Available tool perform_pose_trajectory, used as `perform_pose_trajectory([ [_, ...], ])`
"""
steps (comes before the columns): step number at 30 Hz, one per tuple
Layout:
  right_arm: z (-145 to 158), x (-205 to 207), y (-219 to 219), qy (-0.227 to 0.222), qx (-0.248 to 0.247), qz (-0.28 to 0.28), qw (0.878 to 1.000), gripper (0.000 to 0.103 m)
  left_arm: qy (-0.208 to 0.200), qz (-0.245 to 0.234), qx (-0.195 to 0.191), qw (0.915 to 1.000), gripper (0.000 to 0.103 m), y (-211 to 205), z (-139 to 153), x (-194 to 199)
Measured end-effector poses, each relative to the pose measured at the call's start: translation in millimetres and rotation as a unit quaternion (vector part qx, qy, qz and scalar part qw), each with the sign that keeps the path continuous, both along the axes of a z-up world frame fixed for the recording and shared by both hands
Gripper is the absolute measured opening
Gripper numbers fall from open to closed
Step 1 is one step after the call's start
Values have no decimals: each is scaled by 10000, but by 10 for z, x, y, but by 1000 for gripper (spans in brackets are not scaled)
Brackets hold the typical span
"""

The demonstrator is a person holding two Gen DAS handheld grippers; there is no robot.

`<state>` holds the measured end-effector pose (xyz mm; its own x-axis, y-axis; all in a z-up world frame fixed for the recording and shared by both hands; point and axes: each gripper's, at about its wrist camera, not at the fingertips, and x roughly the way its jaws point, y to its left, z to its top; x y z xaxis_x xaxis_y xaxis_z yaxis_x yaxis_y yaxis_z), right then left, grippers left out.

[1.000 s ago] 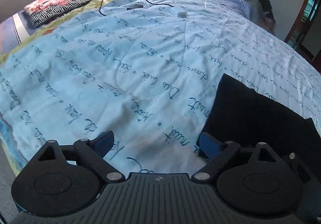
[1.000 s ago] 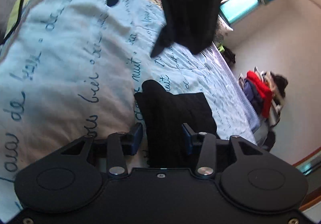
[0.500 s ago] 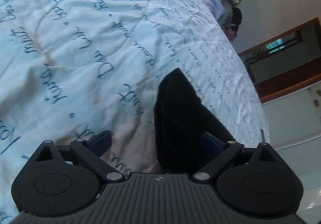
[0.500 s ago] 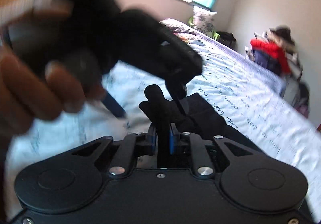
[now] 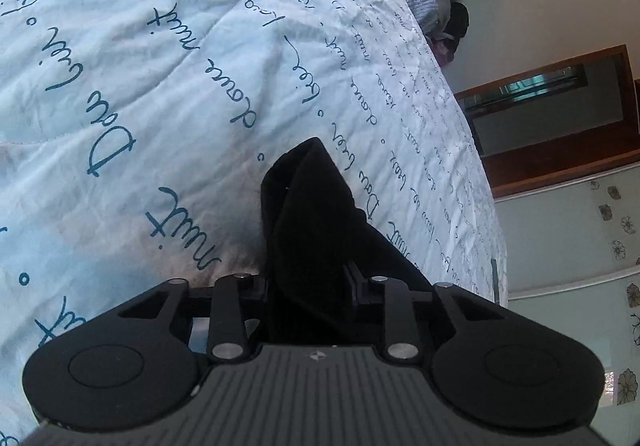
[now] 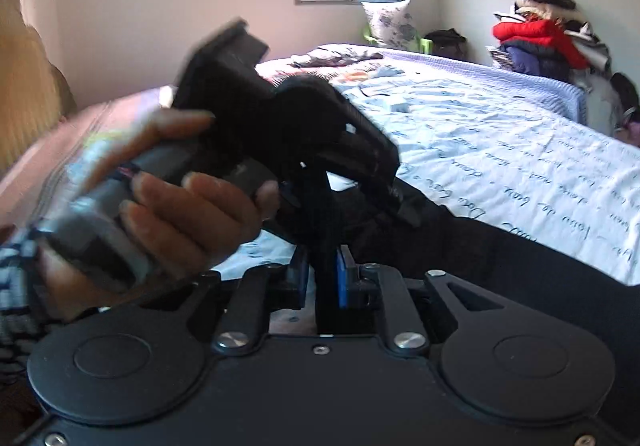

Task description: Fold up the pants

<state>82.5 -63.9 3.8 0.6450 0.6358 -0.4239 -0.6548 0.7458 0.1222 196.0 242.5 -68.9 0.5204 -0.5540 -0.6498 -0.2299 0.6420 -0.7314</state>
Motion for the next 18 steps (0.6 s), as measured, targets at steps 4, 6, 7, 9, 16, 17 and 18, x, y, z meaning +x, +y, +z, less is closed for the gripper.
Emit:
perform_pose_trajectory([
  [4, 98, 6, -255, 14, 326, -235, 9992, 14, -104, 27, 13, 9999, 25, 31, 20, -60],
  [6, 75, 112, -266, 41, 32, -659, 9978, 14, -202, 69, 171, 9996, 24, 12, 79, -117],
  [7, 53, 161, -237, 24, -219, -835, 9963, 14, -288, 81, 281, 9992, 24, -11, 122, -143],
  [9, -6, 245, -154, -35, -582, -959, 9937, 14, -493, 96, 584, 9970, 23, -81, 219, -187],
  [16, 25, 167, -129, -156, -153, -961, 9951, 14, -1128, 82, 1615, 9804, 22, -389, 713, -491],
  [17, 49, 150, -183, -191, -94, -991, 9948, 14, -1239, 88, 1757, 9766, 21, -446, 798, -546],
  [18, 70, 117, -212, -217, -36, -1022, 9945, 14, -1335, 101, 1856, 9735, 20, -493, 877, -599],
])
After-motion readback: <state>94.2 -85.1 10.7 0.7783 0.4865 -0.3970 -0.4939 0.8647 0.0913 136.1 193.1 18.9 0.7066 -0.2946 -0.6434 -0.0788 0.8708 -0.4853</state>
